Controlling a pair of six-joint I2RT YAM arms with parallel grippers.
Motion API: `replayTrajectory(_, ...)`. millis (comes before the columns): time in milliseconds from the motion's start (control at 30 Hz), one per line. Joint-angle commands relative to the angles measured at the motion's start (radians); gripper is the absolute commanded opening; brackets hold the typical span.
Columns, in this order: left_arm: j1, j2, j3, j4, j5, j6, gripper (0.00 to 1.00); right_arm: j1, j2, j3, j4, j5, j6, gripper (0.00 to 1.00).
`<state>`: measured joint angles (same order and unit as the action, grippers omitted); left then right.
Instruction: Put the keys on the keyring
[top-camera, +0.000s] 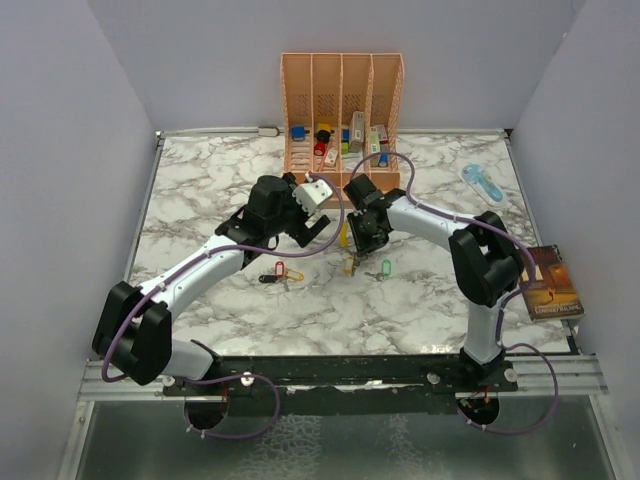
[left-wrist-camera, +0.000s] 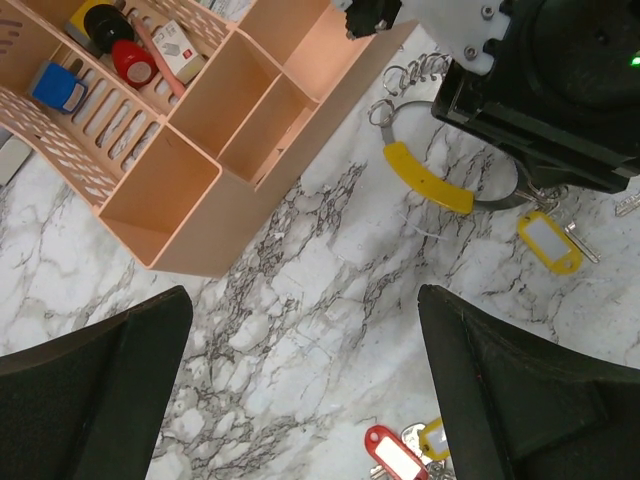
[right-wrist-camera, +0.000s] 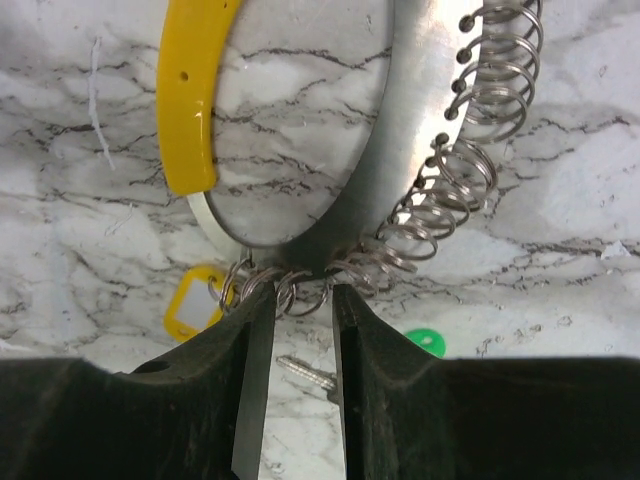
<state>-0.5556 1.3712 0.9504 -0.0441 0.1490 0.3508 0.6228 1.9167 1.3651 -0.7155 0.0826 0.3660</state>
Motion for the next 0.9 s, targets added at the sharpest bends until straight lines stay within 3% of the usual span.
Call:
replayTrajectory(0,0.006,0.003,-0.010,0.042,0.027,0.006,0.99,0.001,0.052,0.051,0.013,0.032,-0.026,0.30)
replayTrajectory(367,0.006,0.003,-0.024,0.066,0.034,0.011,0.99,0.002,0.059,0.036,0.007,0.035,-0.017,0.26)
replayTrajectory(567,0.006,0.002,-0.025,0.080,0.040,0.020,0.99,0.002,0.065,0.019,-0.017,0.061,-0.022,0.02)
replayTrajectory(867,0.006,0.046,0.037,0.082,0.090,0.071,0.99,0.001,-0.061,0.045,-0.042,0.144,-0.038,0.02)
